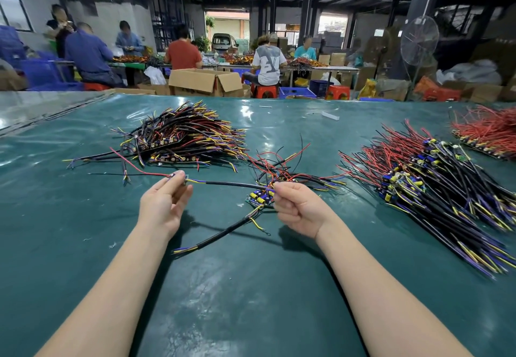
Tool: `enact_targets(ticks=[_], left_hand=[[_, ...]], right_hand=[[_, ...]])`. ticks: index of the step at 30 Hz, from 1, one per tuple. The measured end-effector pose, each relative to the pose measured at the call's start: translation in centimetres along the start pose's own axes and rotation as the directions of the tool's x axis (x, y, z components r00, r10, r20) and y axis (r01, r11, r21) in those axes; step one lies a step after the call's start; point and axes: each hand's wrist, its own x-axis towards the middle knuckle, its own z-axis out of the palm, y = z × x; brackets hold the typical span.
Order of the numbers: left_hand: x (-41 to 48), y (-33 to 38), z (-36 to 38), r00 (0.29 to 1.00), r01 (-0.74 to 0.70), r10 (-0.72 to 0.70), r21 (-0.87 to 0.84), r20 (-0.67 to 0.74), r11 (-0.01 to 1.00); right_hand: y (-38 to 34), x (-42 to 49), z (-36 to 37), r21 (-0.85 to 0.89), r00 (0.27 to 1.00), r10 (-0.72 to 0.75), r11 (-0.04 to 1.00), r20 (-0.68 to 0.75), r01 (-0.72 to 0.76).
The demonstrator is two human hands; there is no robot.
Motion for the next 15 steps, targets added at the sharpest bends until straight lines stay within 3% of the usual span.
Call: enact_targets(ticks=[2, 4, 6, 8, 10, 12, 13, 15], left_hand=[[-0.3, -0.1, 0.3, 1.0, 0.018, -0.018, -0.006, 0.001, 1.0], [-0.4, 0.2, 0.3, 0.998, 0.058, -0.058, -0.011, -0.024, 0.998], [-0.5, 0.9, 0.0, 0.989, 0.111, -0.115, -0.05, -0.093, 0.993], [-0.6, 1.4, 0.0, 0.981, 0.128, -0.14, -0.096, -0.13, 0.987], [-1.1, 1.2, 0.8, 0.986, 0.148, -0.151, -0.052, -0.07, 0.988], [-1.9, 0.5, 2.0, 0.982, 0.188, -0.189, 0.017, 0.02, 0.982], [-2.2, 0.2, 2.5, 0.976, 0.21, -0.213, 0.046, 0.055, 0.977], [-2.5, -0.2, 2.9, 0.964, 0.231, -0.239, 0.083, 0.113, 0.969]], right_hand=[[-0.1, -0.2, 0.3, 0.097, 0.993, -0.054, 0.994, 0.106, 0.044], [-0.5, -0.5, 0.2, 0.169, 0.989, -0.084, 0.984, 0.119, 0.063], [-1.7, -0.8, -0.5, 0.156, 0.985, -0.133, 0.977, -0.107, 0.149], [-3.5, -1.1, -1.8, 0.058, 0.848, -0.252, 0.948, -0.467, 0.314], [-4.6, -1.5, -2.4, -0.18, 0.64, -0.448, 0.879, -0.624, 0.441], [-4.6, -1.6, -0.7, -0.583, 0.508, -0.685, 0.721, -0.522, 0.373], [-4.3, -1.6, 0.8, -0.758, 0.508, -0.78, 0.566, -0.365, 0.324], [-2.9, -1.2, 4.2, -0.933, 0.637, -0.77, 0.201, 0.038, 0.299]])
